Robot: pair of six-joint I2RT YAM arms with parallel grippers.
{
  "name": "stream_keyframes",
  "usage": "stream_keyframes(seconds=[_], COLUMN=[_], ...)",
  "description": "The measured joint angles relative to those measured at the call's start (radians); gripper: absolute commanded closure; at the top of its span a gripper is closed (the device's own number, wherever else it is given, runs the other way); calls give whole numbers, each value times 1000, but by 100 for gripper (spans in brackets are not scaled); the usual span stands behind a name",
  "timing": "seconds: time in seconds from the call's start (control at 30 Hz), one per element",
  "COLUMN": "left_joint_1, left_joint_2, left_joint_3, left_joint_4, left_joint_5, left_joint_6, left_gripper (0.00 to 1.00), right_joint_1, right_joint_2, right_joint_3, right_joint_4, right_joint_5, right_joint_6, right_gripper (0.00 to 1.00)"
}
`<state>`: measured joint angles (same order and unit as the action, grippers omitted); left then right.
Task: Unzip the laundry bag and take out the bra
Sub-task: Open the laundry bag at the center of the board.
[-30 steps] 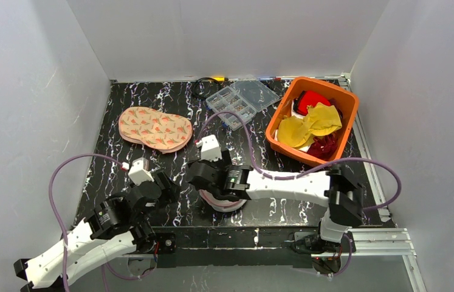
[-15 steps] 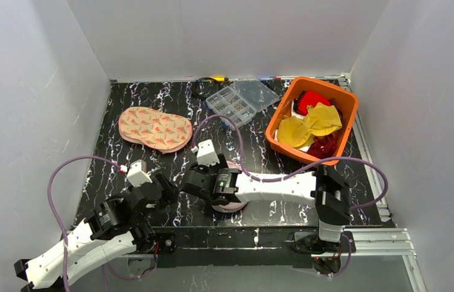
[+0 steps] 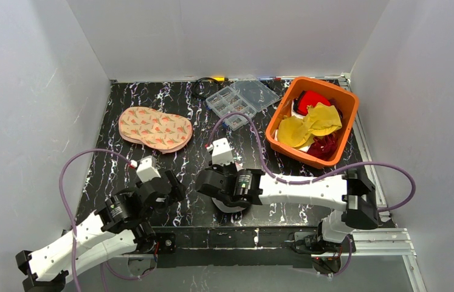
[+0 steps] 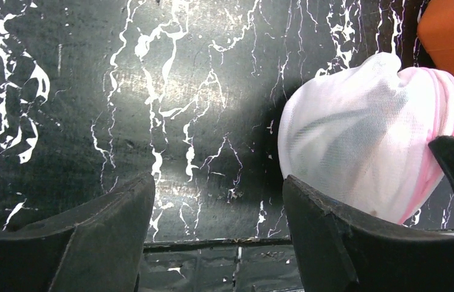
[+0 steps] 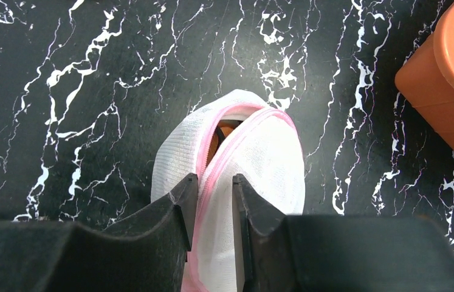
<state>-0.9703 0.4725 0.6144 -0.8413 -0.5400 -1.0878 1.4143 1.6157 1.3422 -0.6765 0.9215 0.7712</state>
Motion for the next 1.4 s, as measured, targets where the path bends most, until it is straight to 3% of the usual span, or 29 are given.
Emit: stream_keyframes(seconds=[0.27, 0.33, 0.57, 0.87, 1.13, 1.3, 1.4], left_joint_1=[0, 0, 0, 0, 0, 1, 9], left_joint_2=[100, 118, 198, 374, 569, 605, 605], left_joint_3=[24, 29, 70, 226, 297, 294, 294], left_joint_4=[105, 136, 229, 303, 306, 282, 274], left_joint_5=[33, 46, 105, 173, 213, 201, 180], left_joint_6=[61, 76, 151, 270, 319, 332, 354], left_gripper=[23, 21, 14, 15, 24, 26, 34], right_joint_1=[0, 0, 0, 0, 0, 0, 0], right_joint_2=[-54, -83, -139, -472, -640, -699, -731], right_joint_3=[-32, -64, -117, -281, -348, -375, -396], right_joint_4=[17, 27, 8, 11, 50, 50, 47], right_joint_5=[-46, -63, -68, -124, -166, -164, -163], right_joint_6=[-23, -37, -40, -37, -22, -14, -14], right_gripper=[85, 98, 99, 99, 99, 99, 99])
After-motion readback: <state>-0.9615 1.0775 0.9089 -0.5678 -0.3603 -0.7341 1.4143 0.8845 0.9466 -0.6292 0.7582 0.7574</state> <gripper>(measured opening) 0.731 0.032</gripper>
